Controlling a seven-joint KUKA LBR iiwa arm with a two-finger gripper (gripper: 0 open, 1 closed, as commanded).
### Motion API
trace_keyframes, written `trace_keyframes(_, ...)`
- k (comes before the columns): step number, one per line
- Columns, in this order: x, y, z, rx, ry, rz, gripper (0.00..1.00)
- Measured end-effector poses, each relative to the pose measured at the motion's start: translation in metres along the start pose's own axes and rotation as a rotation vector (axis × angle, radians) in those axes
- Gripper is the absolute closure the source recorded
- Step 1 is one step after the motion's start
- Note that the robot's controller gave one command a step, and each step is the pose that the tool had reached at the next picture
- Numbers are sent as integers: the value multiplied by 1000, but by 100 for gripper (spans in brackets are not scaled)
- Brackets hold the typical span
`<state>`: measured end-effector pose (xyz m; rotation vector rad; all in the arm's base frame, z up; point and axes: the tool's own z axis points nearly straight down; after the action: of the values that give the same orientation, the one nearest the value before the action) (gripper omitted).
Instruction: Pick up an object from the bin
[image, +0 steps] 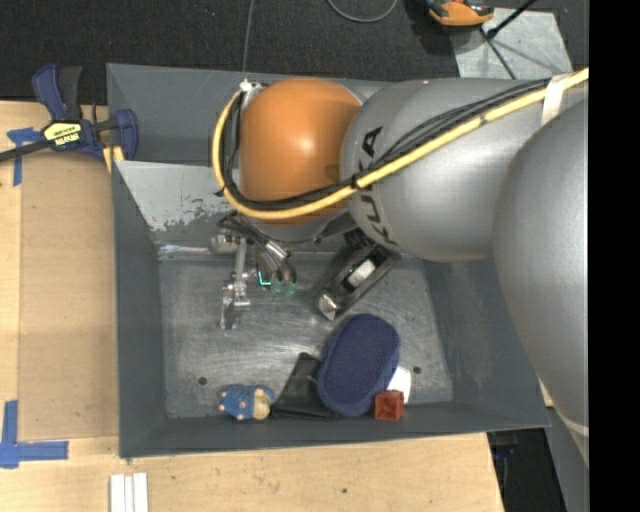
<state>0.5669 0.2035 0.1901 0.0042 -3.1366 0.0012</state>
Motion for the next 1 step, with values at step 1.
trace_keyframes(1, -27, -56, 37, 1, -4, 303, 0)
